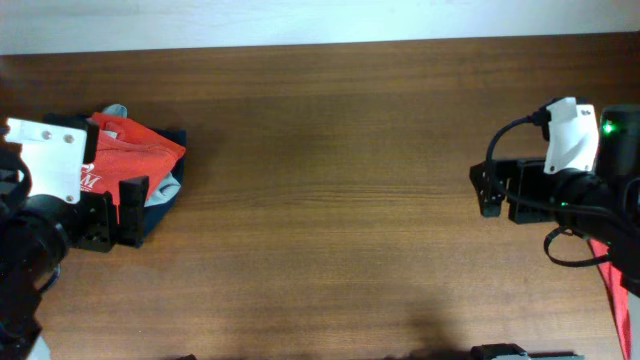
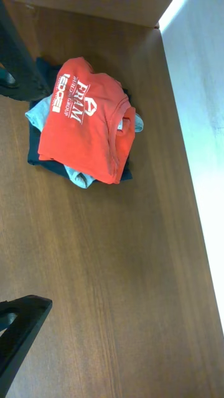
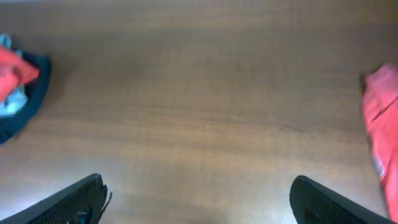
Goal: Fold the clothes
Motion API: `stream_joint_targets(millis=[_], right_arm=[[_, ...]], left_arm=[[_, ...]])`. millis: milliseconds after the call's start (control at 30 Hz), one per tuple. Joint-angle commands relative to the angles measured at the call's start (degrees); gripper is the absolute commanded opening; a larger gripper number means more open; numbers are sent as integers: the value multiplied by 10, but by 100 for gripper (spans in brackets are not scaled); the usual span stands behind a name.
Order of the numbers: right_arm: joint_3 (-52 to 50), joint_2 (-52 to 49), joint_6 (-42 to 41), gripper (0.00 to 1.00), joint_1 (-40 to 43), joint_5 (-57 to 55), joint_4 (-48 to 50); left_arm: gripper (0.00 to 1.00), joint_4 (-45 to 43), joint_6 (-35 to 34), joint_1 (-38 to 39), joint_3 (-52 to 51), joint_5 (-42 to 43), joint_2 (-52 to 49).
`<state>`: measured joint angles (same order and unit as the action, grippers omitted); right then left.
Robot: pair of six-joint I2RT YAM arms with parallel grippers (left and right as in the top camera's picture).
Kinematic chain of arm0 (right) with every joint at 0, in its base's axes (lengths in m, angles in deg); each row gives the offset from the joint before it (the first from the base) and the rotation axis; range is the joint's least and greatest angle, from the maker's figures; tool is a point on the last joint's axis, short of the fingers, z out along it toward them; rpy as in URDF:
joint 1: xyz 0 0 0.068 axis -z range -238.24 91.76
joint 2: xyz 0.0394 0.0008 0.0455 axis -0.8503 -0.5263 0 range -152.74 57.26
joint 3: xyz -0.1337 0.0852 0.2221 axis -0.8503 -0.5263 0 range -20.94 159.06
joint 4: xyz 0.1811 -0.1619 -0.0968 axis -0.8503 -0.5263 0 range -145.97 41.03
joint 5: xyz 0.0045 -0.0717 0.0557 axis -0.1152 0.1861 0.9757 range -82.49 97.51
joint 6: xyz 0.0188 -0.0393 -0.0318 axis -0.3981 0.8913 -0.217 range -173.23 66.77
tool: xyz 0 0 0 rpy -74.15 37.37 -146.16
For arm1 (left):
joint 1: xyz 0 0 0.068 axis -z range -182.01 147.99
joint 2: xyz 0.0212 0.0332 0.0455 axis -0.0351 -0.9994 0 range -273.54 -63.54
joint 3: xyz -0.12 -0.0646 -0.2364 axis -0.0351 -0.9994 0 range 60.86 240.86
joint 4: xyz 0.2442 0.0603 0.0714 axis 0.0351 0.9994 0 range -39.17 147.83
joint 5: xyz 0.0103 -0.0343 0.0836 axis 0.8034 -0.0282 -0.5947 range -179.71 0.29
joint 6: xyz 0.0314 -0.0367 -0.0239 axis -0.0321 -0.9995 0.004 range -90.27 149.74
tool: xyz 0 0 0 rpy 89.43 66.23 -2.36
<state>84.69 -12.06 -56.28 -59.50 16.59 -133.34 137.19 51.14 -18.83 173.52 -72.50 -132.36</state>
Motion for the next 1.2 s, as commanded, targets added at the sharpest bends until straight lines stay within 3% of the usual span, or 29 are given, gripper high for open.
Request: stream_joint_targets(millis=[0,133,233,333,367,800,1167], right_arm=[[0,9,32,99,-3,-27,48],[-30,36,94,99,-3,-28,157],[-109,93,134,98,-3,-28,258],[-234,173,144,99,-2,-28,351],[-333,232,144,99,-2,-28,388],[-725,530,144,99,-2,-27,464],[-893,691,144,99,-2,-11,489]], left_arm=[[100,1,-8,3,-1,-4,4],[99,1,-8,3,-1,-4,4],[99,1,-8,3,-1,-4,3],[99,1,-8,3,-1,-4,3],[99,1,-8,3,-1,-4,3],[99,1,-8,3,-1,-4,3],[100,1,-8,3,-1,-4,3]])
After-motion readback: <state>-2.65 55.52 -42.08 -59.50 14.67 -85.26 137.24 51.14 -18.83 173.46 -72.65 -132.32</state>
